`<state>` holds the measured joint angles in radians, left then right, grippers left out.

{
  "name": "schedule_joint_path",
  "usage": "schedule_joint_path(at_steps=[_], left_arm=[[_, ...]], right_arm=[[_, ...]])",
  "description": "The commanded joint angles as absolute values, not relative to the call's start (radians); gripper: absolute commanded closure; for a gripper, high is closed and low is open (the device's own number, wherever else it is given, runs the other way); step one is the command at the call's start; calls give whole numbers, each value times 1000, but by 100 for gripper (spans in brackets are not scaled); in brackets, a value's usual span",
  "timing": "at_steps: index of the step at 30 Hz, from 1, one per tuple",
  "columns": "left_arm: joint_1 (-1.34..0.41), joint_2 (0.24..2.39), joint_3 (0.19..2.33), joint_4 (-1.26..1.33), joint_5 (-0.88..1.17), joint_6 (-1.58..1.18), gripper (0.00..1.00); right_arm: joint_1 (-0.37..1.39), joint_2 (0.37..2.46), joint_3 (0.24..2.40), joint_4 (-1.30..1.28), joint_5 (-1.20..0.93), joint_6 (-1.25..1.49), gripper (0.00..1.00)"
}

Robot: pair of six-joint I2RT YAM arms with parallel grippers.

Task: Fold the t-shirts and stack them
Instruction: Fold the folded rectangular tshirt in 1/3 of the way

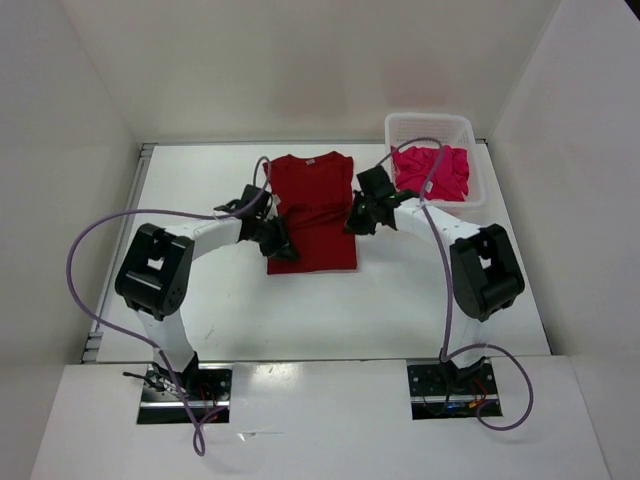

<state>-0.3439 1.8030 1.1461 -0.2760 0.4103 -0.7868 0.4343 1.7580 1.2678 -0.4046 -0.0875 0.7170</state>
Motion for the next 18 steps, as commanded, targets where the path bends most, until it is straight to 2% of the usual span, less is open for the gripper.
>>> schedule_joint_path(at_steps=[1, 7, 13, 18], left_arm=[[-327, 1835, 1094, -247, 388, -813, 74], [-327, 1724, 1030, -227, 367, -822, 74], [-327, 1816, 977, -227, 376, -822, 75], [-318, 1792, 869, -247, 325, -793, 77]], right_arm=[[477, 1827, 1218, -353, -112, 726, 99], [497, 1836, 1172, -331, -112, 726, 100], [528, 1867, 1106, -322, -89, 758, 100], [537, 1829, 996, -301, -69, 791, 100]])
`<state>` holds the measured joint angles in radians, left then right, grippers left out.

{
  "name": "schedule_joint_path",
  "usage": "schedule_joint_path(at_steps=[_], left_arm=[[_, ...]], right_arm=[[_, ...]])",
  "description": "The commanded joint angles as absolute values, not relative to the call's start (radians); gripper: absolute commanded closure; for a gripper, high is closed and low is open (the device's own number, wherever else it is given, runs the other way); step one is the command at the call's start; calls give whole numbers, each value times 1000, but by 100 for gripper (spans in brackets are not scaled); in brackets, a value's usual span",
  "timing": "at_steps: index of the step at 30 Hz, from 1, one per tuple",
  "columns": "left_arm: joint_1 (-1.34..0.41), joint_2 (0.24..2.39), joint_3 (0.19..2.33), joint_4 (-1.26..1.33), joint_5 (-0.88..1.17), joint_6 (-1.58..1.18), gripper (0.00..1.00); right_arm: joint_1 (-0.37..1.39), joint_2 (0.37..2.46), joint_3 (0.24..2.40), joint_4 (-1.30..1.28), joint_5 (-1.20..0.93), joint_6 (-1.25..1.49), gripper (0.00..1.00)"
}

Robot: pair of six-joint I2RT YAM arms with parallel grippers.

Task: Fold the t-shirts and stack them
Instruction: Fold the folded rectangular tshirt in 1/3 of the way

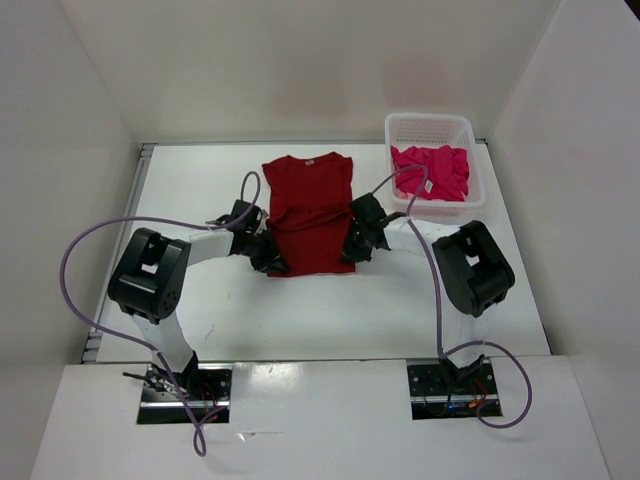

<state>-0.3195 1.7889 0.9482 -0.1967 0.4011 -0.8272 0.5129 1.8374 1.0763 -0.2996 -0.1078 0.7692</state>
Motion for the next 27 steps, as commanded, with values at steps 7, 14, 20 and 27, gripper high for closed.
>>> schedule_joint_path(at_steps=[7, 14, 20, 27], left_arm=[[-318, 1677, 758, -299, 336, -793, 78], [-327, 1525, 817, -423, 347, -772, 76], [-327, 1542, 832, -379, 391, -772, 76], [-336, 1657, 831, -308, 391, -772, 76]], right_arm=[[647, 1718, 847, -311, -69, 860, 100], [657, 1548, 975, -442, -26, 861, 97], [666, 1670, 1121, -387, -116, 838, 100], [721, 1888, 1278, -321, -135, 816, 100]])
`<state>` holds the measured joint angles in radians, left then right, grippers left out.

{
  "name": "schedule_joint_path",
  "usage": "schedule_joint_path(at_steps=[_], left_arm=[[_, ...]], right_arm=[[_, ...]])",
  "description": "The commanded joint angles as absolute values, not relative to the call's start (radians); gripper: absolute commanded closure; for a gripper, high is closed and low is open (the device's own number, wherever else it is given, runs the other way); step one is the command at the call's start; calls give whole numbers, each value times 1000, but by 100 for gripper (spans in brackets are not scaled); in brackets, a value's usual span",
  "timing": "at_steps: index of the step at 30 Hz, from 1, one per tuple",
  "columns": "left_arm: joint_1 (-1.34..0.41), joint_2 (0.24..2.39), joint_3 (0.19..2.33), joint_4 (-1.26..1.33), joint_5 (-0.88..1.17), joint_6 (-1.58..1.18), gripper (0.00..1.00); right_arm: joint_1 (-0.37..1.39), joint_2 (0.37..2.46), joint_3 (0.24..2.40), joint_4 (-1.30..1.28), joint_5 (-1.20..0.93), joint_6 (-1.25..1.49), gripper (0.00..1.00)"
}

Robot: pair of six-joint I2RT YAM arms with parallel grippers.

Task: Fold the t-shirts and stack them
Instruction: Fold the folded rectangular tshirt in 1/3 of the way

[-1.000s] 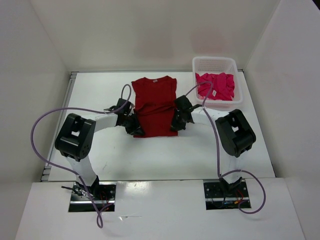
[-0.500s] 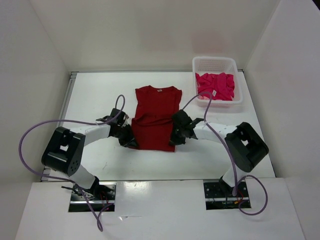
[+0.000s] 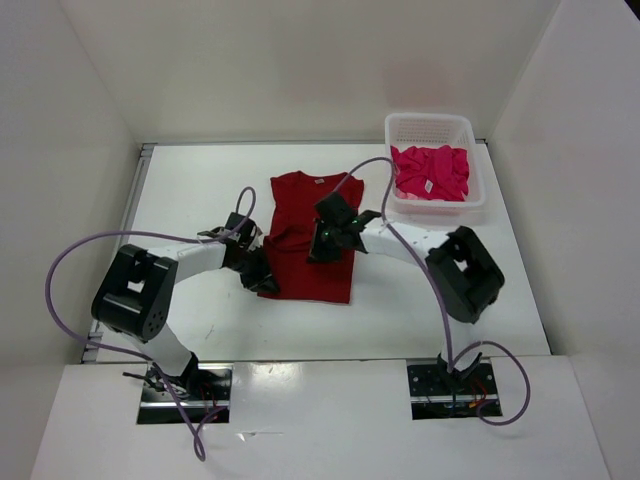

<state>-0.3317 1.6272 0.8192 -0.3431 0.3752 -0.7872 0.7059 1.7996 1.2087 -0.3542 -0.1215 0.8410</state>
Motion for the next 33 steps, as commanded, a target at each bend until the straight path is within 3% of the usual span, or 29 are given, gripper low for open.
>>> schedule_joint_path(at_steps=[1, 14, 19, 22, 30, 33], left_arm=[[-336, 1657, 822, -308, 391, -772, 76], [-336, 1625, 804, -353, 391, -762, 76], [-324, 1550, 880, -426, 391, -742, 68], [-272, 1520, 881, -437, 391, -733, 66], [-106, 1509, 779, -440, 449, -686, 66], [-97, 1540, 753, -420, 472, -675, 61]], right_arm=[[721, 1911, 1313, -321, -135, 805, 100], [614, 2154, 1641, -310, 97, 721, 100], [554, 2119, 1733, -345, 87, 712, 100], [554, 1979, 1645, -354, 25, 727, 100], [589, 1504, 1001, -318, -83, 909, 100], [618, 1375, 810, -307, -83, 977, 88]])
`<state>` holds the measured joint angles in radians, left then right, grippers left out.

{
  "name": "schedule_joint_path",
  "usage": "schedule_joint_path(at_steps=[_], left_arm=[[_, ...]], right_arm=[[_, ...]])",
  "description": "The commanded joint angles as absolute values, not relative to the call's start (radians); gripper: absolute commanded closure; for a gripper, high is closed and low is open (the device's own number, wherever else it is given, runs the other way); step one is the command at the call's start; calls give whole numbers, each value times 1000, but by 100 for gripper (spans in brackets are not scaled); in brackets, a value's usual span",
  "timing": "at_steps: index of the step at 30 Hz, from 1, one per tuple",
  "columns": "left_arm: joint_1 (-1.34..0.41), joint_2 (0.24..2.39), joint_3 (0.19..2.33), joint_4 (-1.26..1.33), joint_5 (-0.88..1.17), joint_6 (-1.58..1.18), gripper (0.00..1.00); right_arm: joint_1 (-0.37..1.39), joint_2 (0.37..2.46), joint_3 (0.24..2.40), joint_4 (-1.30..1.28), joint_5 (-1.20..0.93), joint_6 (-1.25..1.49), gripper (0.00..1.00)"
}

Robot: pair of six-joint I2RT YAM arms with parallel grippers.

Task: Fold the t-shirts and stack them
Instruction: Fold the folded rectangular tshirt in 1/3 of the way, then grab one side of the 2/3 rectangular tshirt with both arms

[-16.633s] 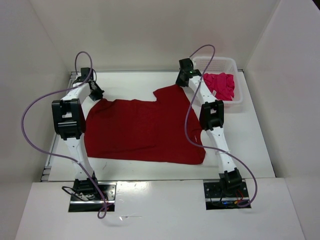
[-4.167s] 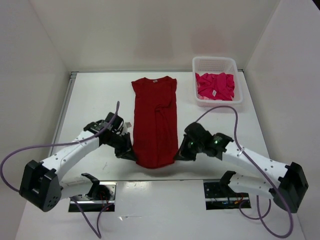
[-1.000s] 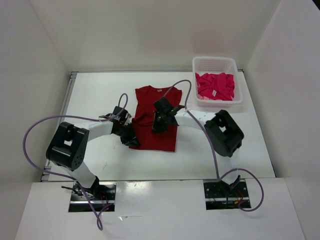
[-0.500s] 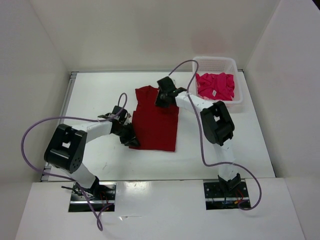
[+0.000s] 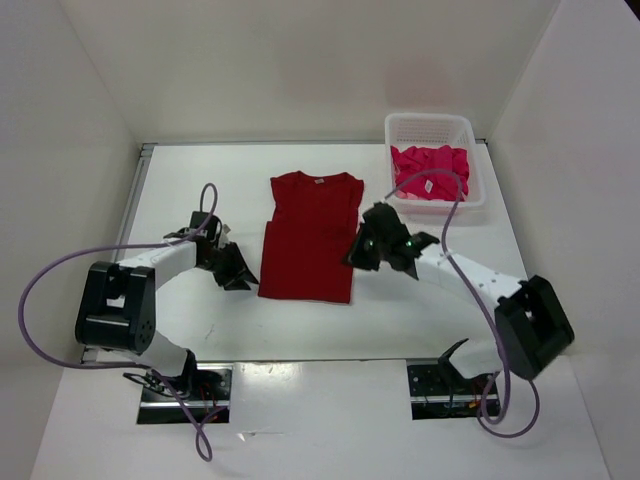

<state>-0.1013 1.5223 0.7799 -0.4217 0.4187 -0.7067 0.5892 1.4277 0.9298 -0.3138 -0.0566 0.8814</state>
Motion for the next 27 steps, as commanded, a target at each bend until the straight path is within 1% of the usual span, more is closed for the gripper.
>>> schedule_joint_path(at_steps=[1, 2, 3, 5, 7, 10, 15, 16, 17, 21, 22, 27], left_arm=[[-97, 1557, 753, -420, 486, -675, 59], [-97, 1557, 744, -407, 495, -675, 59], [-97, 1572, 744, -397, 495, -675, 57], [-97, 1586, 744, -397, 518, -666, 57], [-97, 1597, 744, -397, 518, -655, 57], [-97, 1597, 744, -408, 509, -655, 57], [-106, 1615, 735, -408, 500, -655, 57], [-106, 1615, 735, -408, 489, -655, 61], [-106, 1615, 735, -408, 489, -655, 63], [-106, 1615, 726, -399, 479, -664, 66], [-106, 1615, 726, -399, 479, -664, 66], [-115, 1628, 726, -390, 497, -664, 77]], right_arm=[[627, 1353, 731, -292, -95, 989, 82], [627, 1324, 697, -282, -106, 1000, 77], [627, 1315, 646, -270, -106, 1000, 66], [627, 1315, 615, -258, -118, 1000, 59], [627, 1348, 606, -235, -139, 991, 56], [652, 1411, 606, -198, -152, 991, 55], [652, 1431, 606, -158, -172, 1002, 55], [652, 1431, 606, -158, -172, 1002, 55], [652, 1422, 615, -169, -172, 993, 55], [652, 1350, 607, -166, -172, 1006, 55], [652, 1350, 607, -166, -172, 1006, 53], [661, 1373, 630, -186, -231, 986, 53]])
